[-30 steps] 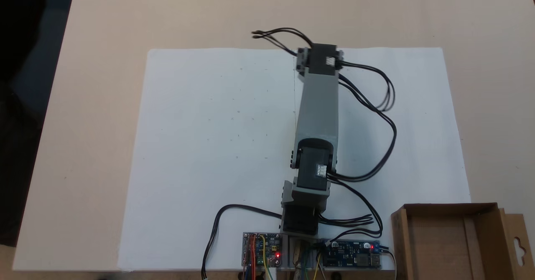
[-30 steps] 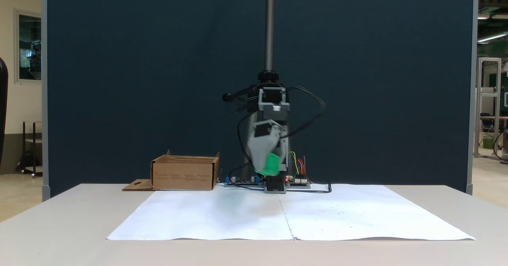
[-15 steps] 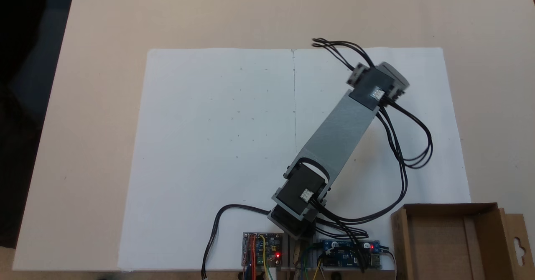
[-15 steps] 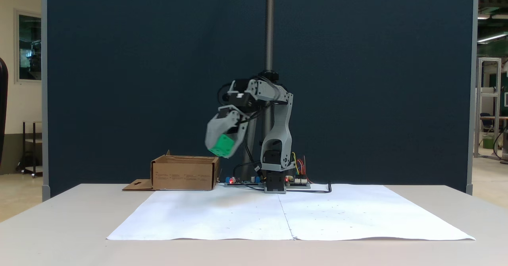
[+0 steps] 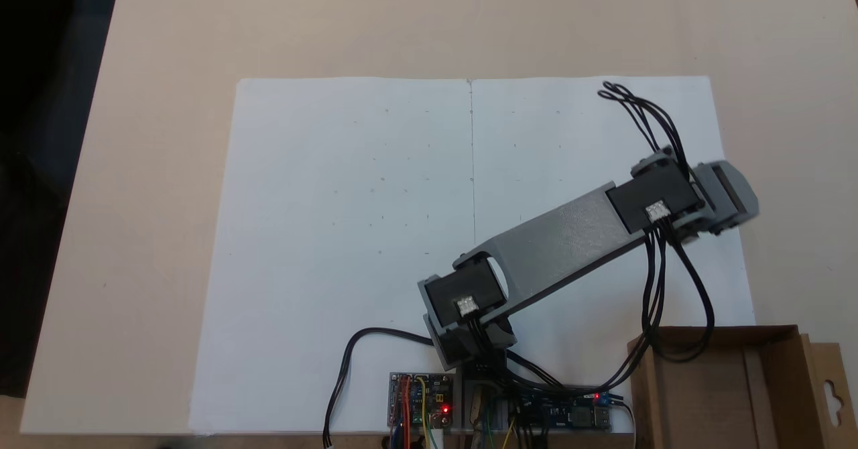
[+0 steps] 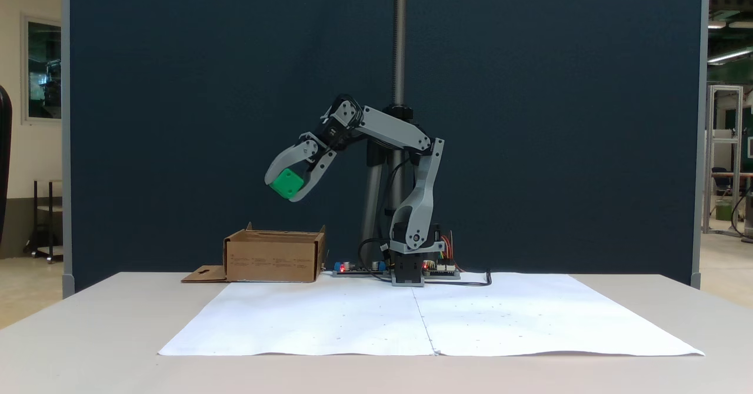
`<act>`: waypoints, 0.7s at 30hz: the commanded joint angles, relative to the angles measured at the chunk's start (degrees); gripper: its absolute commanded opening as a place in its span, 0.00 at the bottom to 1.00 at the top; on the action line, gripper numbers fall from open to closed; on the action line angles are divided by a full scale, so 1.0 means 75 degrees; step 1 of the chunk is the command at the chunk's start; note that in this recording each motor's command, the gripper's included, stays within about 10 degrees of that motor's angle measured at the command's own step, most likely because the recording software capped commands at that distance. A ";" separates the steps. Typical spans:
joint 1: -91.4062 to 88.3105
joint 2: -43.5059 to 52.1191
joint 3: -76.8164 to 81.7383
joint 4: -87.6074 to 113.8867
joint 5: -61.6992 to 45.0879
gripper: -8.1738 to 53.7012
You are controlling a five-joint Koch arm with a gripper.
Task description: Grasp a green dice and put it in the bin.
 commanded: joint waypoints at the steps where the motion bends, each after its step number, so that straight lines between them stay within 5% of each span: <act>1: 0.0574 -0.0082 -0.0691 0.0117 -0.0996 0.33; 9: 0.3516 -0.2051 -0.2016 -0.0012 -0.2168 0.33; 21: 0.4688 -0.2672 -0.2016 0.1254 -0.3551 0.33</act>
